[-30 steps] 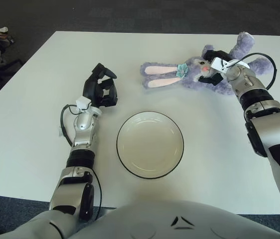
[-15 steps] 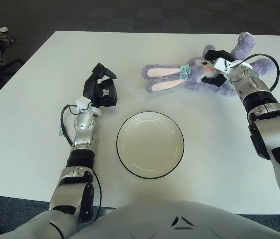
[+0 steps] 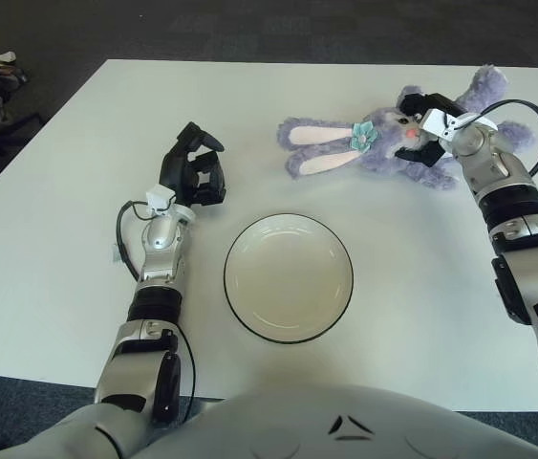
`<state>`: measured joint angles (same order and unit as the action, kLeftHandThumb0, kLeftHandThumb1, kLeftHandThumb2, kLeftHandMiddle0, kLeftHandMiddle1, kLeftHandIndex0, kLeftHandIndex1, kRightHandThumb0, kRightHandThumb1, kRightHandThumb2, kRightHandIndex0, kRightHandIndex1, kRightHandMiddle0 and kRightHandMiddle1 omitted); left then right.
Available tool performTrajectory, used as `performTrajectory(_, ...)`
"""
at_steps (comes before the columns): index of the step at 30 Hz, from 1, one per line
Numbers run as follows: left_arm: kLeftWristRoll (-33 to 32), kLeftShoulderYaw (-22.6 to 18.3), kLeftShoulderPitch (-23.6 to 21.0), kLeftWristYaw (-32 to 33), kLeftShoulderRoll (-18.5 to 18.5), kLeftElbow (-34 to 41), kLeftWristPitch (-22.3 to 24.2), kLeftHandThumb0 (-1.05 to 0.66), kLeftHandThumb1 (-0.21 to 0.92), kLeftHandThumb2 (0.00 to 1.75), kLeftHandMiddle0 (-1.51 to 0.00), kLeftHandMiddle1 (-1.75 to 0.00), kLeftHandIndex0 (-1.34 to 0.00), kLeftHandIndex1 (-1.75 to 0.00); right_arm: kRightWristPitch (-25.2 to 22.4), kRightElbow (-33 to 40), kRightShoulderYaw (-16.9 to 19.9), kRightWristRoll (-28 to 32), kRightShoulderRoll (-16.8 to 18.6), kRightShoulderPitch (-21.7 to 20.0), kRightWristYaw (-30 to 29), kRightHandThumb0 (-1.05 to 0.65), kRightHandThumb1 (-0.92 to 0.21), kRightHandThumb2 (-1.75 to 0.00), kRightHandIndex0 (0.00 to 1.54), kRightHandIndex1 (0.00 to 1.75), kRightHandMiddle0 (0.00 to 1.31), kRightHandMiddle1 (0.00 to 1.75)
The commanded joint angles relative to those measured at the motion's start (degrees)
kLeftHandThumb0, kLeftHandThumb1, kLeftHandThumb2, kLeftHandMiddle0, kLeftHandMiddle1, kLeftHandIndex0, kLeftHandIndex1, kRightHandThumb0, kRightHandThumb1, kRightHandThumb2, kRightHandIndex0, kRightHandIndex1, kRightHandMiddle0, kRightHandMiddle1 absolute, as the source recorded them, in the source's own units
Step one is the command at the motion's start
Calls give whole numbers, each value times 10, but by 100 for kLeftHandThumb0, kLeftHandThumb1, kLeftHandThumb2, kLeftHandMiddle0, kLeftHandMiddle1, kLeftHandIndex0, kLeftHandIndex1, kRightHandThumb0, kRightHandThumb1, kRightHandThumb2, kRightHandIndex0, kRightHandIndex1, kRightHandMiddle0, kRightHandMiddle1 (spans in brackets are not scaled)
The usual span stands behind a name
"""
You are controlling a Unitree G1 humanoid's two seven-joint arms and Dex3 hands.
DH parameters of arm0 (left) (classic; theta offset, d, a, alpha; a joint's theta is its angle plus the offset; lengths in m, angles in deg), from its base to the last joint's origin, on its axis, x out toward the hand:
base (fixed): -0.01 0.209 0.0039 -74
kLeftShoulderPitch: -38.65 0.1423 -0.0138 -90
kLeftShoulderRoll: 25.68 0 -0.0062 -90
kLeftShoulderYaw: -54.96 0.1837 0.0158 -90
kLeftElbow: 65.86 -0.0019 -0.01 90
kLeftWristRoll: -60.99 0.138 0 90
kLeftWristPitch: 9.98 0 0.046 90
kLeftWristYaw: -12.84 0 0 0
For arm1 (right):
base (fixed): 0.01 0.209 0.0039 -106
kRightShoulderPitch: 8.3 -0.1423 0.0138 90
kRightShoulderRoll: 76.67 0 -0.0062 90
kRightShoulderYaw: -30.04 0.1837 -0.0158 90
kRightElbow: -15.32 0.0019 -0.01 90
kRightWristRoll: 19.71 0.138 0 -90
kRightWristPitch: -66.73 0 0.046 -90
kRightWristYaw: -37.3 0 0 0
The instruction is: Put the doll into the plate.
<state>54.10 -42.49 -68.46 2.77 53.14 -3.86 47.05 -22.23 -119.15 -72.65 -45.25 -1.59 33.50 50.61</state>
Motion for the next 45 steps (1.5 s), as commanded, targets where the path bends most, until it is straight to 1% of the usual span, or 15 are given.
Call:
performTrajectory(1, -5, 3, 76, 7, -29, -34, 10, -46, 38, 124, -113, -175, -56, -175, 5, 40, 19, 28, -4, 36, 12, 58, -8, -160, 81, 175, 102, 175)
performTrajectory(4, -2, 4, 75, 9, -28, -34, 13, -46, 37, 124, -113, -175, -56, -175, -5, 88, 31, 35, -5, 54, 13, 58, -8, -160, 81, 175, 103, 175)
performTrajectory(6, 0, 4, 75, 10, -28, -35, 12, -46, 37, 124, -113, -175, -57, -175, -36, 147, 35, 35, -5, 67, 24, 58, -8, -160, 81, 175, 103, 175)
performTrajectory(8, -1, 4, 74, 10, -28, -37, 11, -46, 37, 125, -112, -175, -57, -175, -59, 188, 38, 33, -6, 76, 33, 58, -8, -160, 81, 175, 103, 175)
performTrajectory(12, -2, 4, 72, 7, -27, -41, 7, -46, 37, 125, -112, -175, -57, -175, -71, 194, 56, 58, 2, 83, 45, 58, -8, -161, 81, 175, 103, 175)
performTrajectory(16, 2, 5, 71, 8, -25, -45, 7, -46, 37, 125, -111, -175, -57, -175, -55, 199, 72, 84, 1, 86, 55, 58, -7, -162, 82, 175, 105, 175)
performTrajectory(20, 4, 5, 70, 10, -25, -47, 6, -46, 37, 124, -112, -175, -56, -175, -42, 240, 71, 80, -8, 93, 56, 59, -6, -163, 83, 175, 108, 175)
performTrajectory(24, 4, 5, 70, 10, -26, -48, 4, -46, 37, 124, -111, -175, -56, -175, -8, 245, 69, 68, -15, 99, 43, 59, -6, -164, 83, 175, 107, 175)
performTrajectory(26, 5, 5, 70, 10, -26, -50, 2, -46, 37, 124, -110, -175, -56, -175, 2, 249, 72, 70, -17, 100, 44, 59, -6, -163, 83, 175, 106, 175)
performTrajectory(30, 5, 5, 68, 9, -26, -53, 0, -46, 37, 124, -110, -175, -56, -175, -14, 280, 83, 84, -13, 104, 55, 59, -6, -163, 83, 175, 106, 175)
performTrajectory(33, 4, 5, 67, 9, -26, -56, -2, -46, 37, 124, -111, -175, -56, -175, -40, 323, 88, 87, -12, 110, 67, 59, -6, -163, 83, 175, 105, 175)
performTrajectory(40, 4, 4, 62, 7, -26, -66, -6, -46, 38, 124, -113, -175, -56, -175, -94, 370, 91, 103, -1, 107, 90, 59, -6, -163, 83, 175, 106, 175)
performTrajectory(45, 2, 4, 57, 0, -22, -78, -9, -45, 40, 121, -113, -175, -54, -175, -95, 394, 81, 91, -1, 101, 89, 59, -6, -163, 82, 175, 107, 175)
